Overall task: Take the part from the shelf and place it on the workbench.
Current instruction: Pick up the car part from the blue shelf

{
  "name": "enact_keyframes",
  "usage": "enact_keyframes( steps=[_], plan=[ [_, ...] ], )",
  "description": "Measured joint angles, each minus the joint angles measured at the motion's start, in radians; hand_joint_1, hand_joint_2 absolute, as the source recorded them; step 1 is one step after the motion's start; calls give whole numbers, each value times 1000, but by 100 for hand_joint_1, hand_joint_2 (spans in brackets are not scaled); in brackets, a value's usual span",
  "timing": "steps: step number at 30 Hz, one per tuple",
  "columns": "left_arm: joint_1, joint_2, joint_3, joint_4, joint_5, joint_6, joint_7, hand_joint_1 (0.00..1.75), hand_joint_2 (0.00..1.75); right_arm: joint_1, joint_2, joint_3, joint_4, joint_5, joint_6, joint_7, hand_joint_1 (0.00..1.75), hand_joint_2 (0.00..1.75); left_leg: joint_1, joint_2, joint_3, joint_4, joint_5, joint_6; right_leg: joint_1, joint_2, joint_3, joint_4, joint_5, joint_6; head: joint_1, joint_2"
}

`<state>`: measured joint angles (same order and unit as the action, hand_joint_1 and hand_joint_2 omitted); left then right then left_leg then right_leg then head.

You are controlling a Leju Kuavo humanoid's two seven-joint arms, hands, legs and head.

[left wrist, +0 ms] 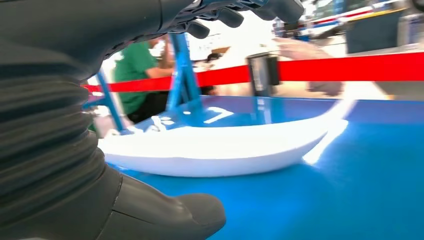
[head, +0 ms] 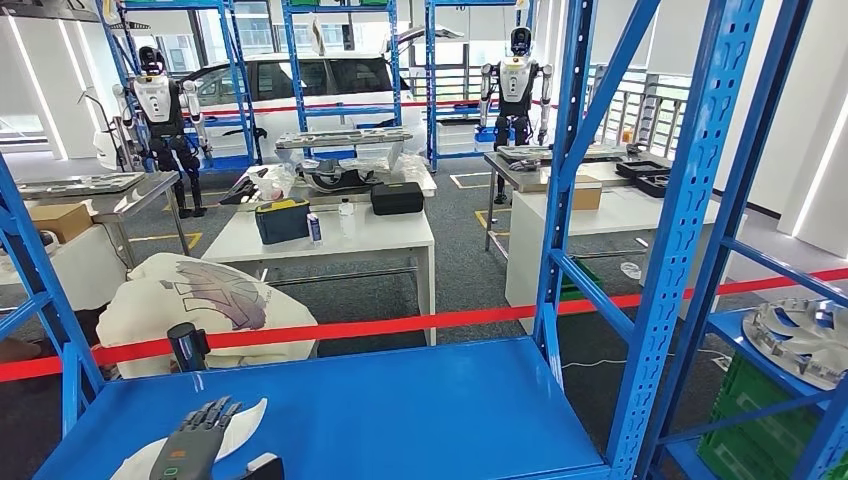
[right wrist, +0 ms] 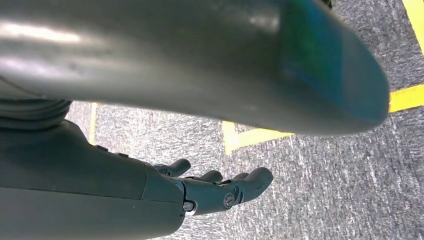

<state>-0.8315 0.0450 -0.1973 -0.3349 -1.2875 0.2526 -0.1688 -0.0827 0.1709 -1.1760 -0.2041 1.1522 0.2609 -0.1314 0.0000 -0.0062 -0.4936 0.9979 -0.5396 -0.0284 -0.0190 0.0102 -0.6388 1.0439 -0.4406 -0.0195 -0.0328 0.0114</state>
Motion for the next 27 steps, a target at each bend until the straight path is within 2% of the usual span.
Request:
enact_keyframes(
  steps=[3, 5, 15, 27],
  plan=[
    [-7, 4, -3, 8, -26, -1, 96, 0, 175, 0, 0, 0, 0, 2, 0, 0, 0, 0, 0, 0, 0, 0, 0, 0, 0, 0, 0, 0, 0, 0, 0, 0],
    [-9, 8, -5, 13, -35, -4, 127, 0, 175, 0, 0, 0, 0, 3, 0, 0, 0, 0, 0, 0, 0, 0, 0, 0, 0, 0, 0, 0, 0, 0, 0, 0],
    [-26, 28, -7, 40, -55, -137, 194, 0, 175, 0, 0, -1, 0, 2, 0, 1, 0, 0, 0, 0, 0, 0, 0, 0, 0, 0, 0, 0, 0, 0, 0, 0],
    [-20, 58, -7, 60, -58, -157, 217, 0, 175, 0, 0, -1, 0, 2, 0, 0, 0, 0, 0, 0, 0, 0, 0, 0, 0, -1, 0, 0, 0, 0, 0, 0]
  ],
)
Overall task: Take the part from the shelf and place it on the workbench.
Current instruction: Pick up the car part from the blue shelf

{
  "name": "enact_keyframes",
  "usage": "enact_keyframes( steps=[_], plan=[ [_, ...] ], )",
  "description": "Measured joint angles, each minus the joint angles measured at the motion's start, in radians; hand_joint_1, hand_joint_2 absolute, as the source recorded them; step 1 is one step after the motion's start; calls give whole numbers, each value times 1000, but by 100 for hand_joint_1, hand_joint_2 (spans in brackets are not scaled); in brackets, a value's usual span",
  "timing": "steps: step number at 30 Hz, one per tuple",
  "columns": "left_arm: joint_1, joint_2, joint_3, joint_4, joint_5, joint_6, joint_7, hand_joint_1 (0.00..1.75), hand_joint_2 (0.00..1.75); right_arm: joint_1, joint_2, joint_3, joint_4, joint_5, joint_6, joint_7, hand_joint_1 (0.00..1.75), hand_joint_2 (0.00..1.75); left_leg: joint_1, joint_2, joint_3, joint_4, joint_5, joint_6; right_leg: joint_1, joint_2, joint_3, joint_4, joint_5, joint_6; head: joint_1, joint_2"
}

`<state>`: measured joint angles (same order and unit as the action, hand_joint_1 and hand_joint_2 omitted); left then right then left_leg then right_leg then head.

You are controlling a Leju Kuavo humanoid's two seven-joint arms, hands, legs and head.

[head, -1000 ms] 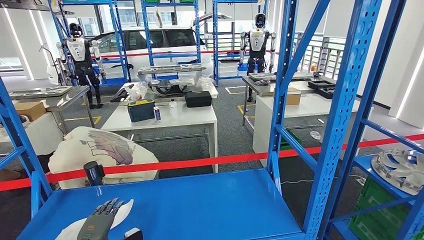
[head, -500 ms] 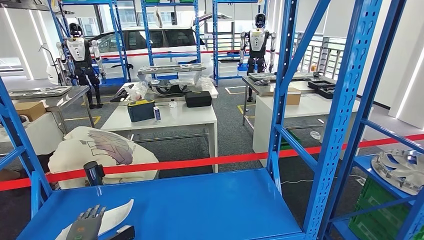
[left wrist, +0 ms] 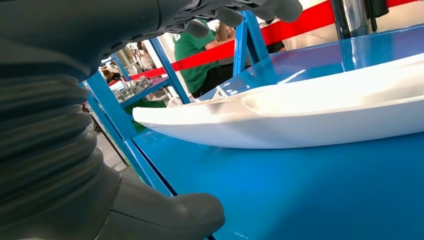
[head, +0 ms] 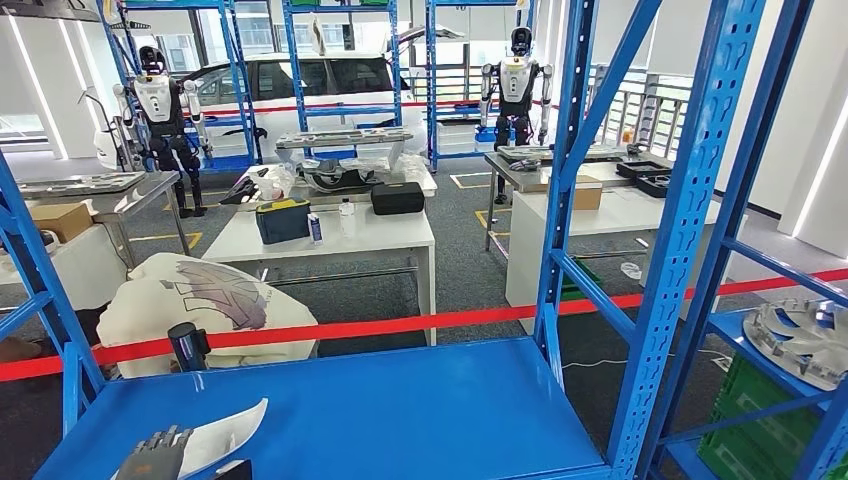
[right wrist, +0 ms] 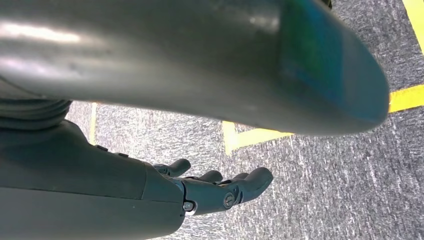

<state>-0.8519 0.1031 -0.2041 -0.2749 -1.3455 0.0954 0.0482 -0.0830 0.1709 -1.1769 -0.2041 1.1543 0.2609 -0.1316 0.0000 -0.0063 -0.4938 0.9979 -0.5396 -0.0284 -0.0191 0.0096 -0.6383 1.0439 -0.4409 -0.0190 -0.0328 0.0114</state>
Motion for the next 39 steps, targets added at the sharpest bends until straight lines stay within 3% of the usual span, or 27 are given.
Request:
enact_keyframes(
  steps=[5, 6, 9, 10, 11, 34, 39],
  plan=[
    [11, 4, 0, 5, 1, -4, 20, 0, 175, 0, 0, 0, 0, 1, 0, 0, 0, 0, 0, 0, 0, 0, 0, 0, 0, 0, 0, 0, 0, 0, 0, 0],
    [14, 4, 0, 6, 0, -4, 26, 10, 175, 0, 0, 0, 0, 1, 0, 0, 0, 0, 0, 0, 0, 0, 0, 0, 0, 0, 0, 0, 0, 0, 0, 0],
    [22, 6, 0, 10, -3, -4, 32, 136, 175, 0, 0, 0, 0, 0, 0, 2, 0, 0, 0, 0, 0, 0, 0, 0, 0, 0, 0, 0, 0, 0, 0, 0],
    [24, 6, 0, 10, -3, -4, 32, 169, 175, 0, 0, 0, 0, -1, 0, 2, 0, 0, 0, 0, 0, 0, 0, 0, 0, 0, 0, 0, 0, 0, 0, 0],
    [26, 6, 0, 11, -2, -5, 31, 175, 175, 0, 0, 0, 0, -2, 0, 2, 0, 0, 0, 0, 0, 0, 0, 0, 0, 0, 0, 0, 0, 0, 0, 0],
    [84, -17, 32, 21, 46, 1, 4, 175, 175, 2, 0, -2, 0, -5, 0, 1, 0, 0, 0, 0, 4, 0, -1, 2, 0, 0, 4, 0, -1, 2, 0, 0],
    [91, -18, 54, 20, 58, 44, -58, 175, 175, 1, 0, -3, 0, -9, 0, 0, 0, 0, 0, 0, 4, 0, -1, 2, 0, -1, 5, 0, -1, 2, 0, 0]
  ],
)
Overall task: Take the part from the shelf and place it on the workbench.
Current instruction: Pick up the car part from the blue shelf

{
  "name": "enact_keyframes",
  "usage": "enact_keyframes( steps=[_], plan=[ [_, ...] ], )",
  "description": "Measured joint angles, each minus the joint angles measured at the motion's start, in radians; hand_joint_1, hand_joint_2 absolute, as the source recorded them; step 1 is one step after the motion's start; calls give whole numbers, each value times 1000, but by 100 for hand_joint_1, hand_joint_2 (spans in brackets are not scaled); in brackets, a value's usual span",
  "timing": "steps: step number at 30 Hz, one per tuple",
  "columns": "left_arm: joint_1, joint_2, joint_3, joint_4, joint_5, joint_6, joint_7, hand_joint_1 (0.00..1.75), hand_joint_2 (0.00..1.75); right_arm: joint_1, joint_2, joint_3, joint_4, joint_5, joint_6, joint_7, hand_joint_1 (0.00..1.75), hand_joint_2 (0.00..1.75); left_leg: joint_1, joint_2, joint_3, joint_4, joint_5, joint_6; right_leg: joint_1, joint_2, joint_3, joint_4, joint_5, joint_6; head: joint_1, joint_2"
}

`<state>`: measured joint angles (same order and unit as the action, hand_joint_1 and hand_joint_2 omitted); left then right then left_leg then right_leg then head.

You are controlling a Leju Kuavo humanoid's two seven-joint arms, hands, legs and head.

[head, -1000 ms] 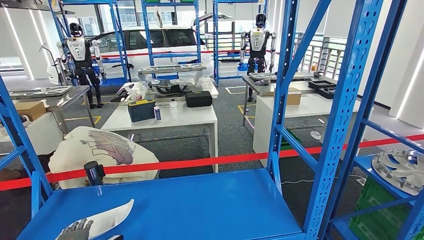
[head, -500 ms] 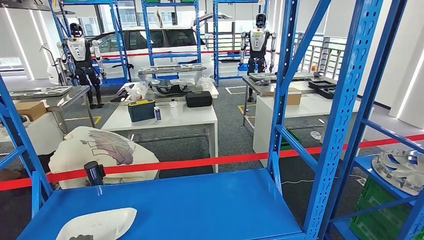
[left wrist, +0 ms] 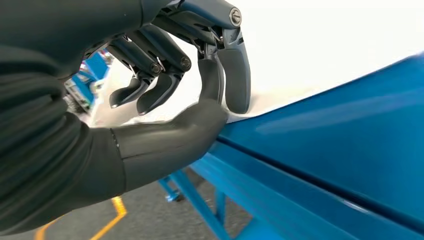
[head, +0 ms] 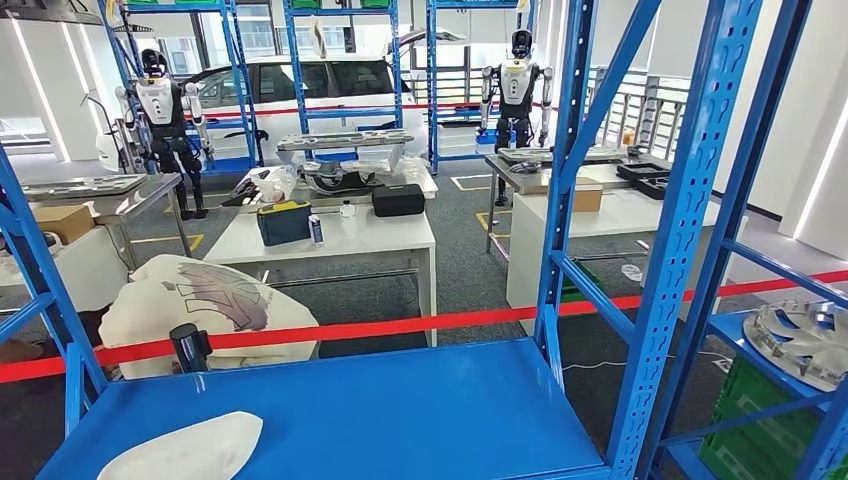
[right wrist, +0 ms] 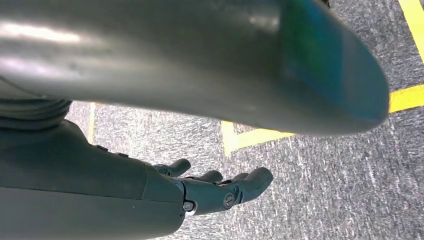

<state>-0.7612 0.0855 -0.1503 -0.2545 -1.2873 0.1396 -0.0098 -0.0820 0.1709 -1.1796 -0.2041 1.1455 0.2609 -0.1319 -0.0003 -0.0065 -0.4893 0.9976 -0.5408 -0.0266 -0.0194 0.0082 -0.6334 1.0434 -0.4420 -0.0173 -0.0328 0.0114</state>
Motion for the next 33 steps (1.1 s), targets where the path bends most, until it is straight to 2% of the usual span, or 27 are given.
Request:
enact_keyframes(
  steps=[7, 19, 28, 33],
  plan=[
    [6, -6, 29, -8, 11, 140, -80, 175, 175, 0, 0, -2, 0, -3, 0, 0, 0, 0, 0, 0, 0, 0, 0, 0, 0, 1, 0, 0, 0, 0, 0, 0],
    [-66, -43, 78, -88, 100, 292, -372, 175, 175, 0, 0, -3, 0, 7, 0, -16, 0, 0, 0, 0, 0, 0, 0, 0, 1, 1, 0, -1, 0, 0, 0, 0],
    [-79, -81, 75, -155, 131, 292, -455, 175, 175, 0, 0, -3, 0, 8, 0, -18, 0, 0, 0, 1, 0, 0, 0, 0, 0, 1, -1, -1, 0, 0, 0, 0],
    [-83, -97, 70, -187, 144, 274, -467, 175, 175, 0, 0, -3, 0, 7, 0, -17, 0, 0, 0, 1, 0, 0, 0, 0, 0, 1, -1, -2, 0, 0, 0, 0]
  ],
)
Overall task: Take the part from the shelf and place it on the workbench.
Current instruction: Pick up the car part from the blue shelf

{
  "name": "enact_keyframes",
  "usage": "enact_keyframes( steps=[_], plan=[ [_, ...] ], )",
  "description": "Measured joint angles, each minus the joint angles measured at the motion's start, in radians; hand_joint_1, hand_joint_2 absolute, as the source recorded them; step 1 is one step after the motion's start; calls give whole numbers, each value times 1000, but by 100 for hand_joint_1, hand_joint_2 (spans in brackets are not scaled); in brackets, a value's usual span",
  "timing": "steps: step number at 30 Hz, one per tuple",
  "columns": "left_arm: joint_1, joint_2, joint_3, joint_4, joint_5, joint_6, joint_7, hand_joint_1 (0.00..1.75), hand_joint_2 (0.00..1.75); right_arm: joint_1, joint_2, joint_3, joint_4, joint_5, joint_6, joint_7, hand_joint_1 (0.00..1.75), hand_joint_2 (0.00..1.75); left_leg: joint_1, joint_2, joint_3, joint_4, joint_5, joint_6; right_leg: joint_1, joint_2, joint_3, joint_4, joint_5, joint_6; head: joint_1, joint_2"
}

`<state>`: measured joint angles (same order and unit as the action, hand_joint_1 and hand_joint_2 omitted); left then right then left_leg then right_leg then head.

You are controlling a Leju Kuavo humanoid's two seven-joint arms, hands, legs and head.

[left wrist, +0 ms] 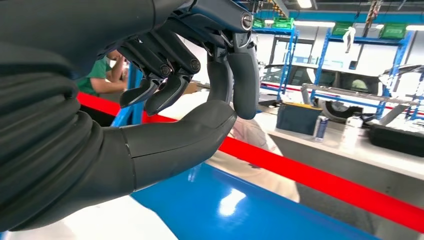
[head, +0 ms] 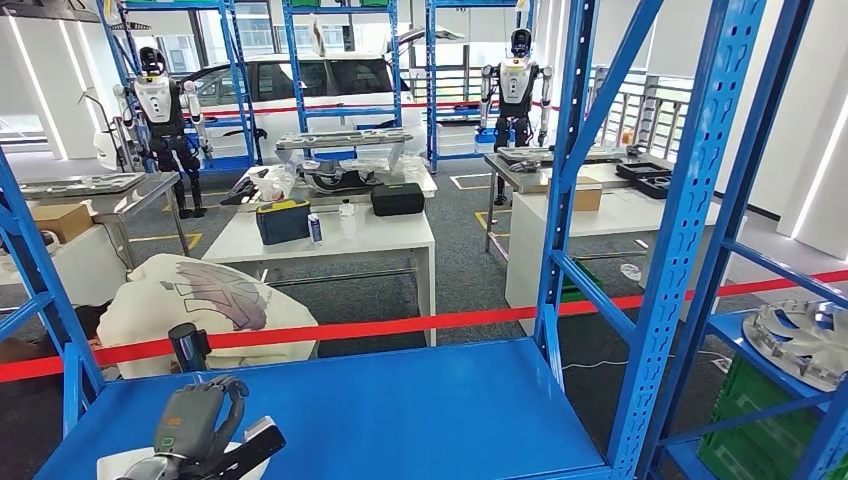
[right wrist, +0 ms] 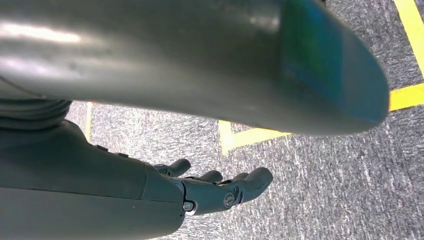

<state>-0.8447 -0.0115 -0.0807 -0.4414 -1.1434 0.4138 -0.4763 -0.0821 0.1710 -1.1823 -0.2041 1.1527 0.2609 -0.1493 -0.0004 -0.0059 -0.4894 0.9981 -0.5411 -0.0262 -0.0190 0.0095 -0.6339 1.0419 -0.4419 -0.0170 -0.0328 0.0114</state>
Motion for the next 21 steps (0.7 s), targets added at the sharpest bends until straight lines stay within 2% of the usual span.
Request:
enact_keyframes(
  steps=[6, 12, 16, 21],
  plan=[
    [-13, -14, -53, -39, 3, -62, 18, 175, 175, 0, 0, 0, 0, -2, 0, -1, 0, 0, 0, 0, 0, 0, 0, 0, 0, 0, 0, 0, 0, 0, 0, 0],
    [-38, -18, -111, -44, 15, -77, 15, 175, 175, 0, 0, 0, 0, -4, 0, -1, 0, 0, 0, 0, 0, 0, 0, 0, 0, 0, 0, 0, 0, 0, 0, 0],
    [-47, -22, -139, -45, 20, -89, 17, 0, 175, 0, 0, 0, 0, -4, 0, -1, 0, 0, 0, 0, 0, 0, 0, 0, 0, 0, 0, 0, 0, 0, 0, 0],
    [-53, -26, -172, -49, 18, -94, 42, 0, 175, 0, 0, 0, 0, -4, 0, -1, 0, 0, 0, 0, 0, 0, 0, 0, 0, 0, 0, 0, 0, 0, 0, 0]
  ],
)
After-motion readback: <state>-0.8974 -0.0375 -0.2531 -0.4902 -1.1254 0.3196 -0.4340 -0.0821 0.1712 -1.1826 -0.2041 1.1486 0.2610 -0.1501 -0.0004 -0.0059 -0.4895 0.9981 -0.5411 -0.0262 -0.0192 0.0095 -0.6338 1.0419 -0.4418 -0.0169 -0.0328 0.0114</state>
